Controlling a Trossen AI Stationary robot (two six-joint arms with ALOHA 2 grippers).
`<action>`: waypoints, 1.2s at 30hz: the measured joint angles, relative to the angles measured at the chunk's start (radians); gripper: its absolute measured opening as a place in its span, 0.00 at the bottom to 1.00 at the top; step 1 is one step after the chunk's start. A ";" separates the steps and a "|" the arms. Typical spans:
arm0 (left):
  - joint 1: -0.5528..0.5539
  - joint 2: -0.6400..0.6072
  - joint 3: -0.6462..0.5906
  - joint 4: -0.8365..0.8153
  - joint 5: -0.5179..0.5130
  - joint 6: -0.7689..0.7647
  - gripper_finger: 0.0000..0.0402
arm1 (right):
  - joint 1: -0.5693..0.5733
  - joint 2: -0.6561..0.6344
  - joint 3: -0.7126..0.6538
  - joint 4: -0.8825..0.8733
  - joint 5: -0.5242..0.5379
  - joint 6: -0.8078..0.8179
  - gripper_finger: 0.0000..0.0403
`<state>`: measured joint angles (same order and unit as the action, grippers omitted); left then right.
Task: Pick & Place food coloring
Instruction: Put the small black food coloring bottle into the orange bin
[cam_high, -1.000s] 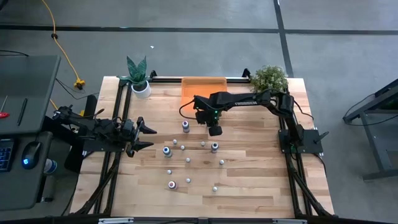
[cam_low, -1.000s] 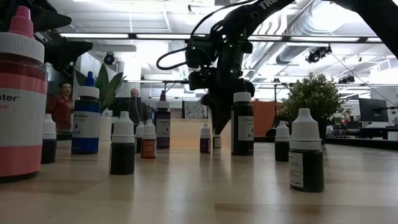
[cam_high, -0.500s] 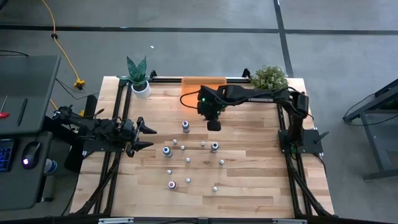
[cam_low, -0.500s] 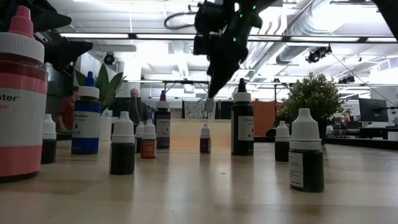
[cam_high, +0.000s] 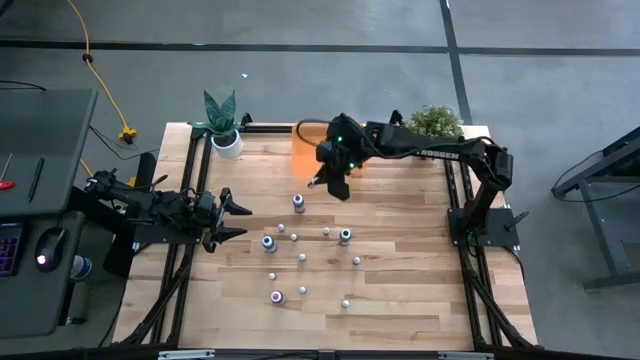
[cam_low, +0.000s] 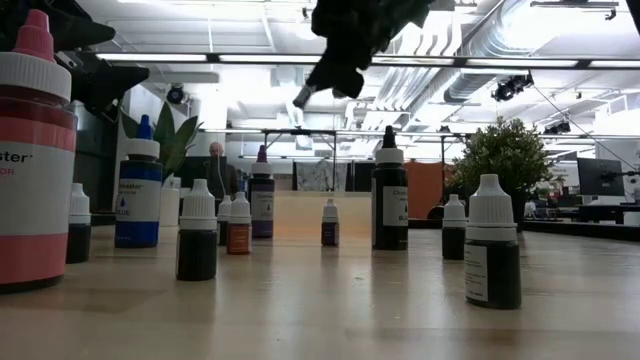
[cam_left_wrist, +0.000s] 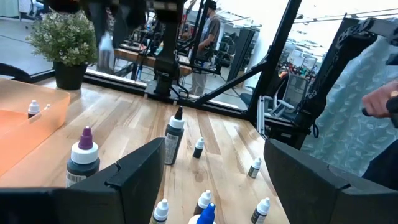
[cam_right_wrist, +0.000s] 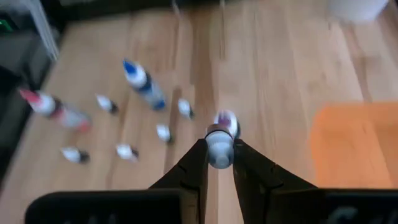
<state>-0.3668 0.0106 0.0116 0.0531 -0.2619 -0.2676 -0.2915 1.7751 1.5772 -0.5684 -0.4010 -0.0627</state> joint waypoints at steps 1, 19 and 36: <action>0.000 0.000 0.000 0.000 0.000 0.000 0.68 | -0.008 -0.002 0.002 0.023 -0.018 0.010 0.13; 0.000 0.000 0.000 0.000 0.000 0.000 0.68 | -0.084 -0.007 0.185 0.075 0.144 -0.149 0.12; 0.000 0.000 0.000 0.000 0.000 0.000 0.68 | -0.231 0.177 0.535 -0.385 0.369 -0.212 0.12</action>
<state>-0.3668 0.0106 0.0116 0.0528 -0.2619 -0.2676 -0.5229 1.9525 2.1122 -0.9530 -0.0325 -0.2745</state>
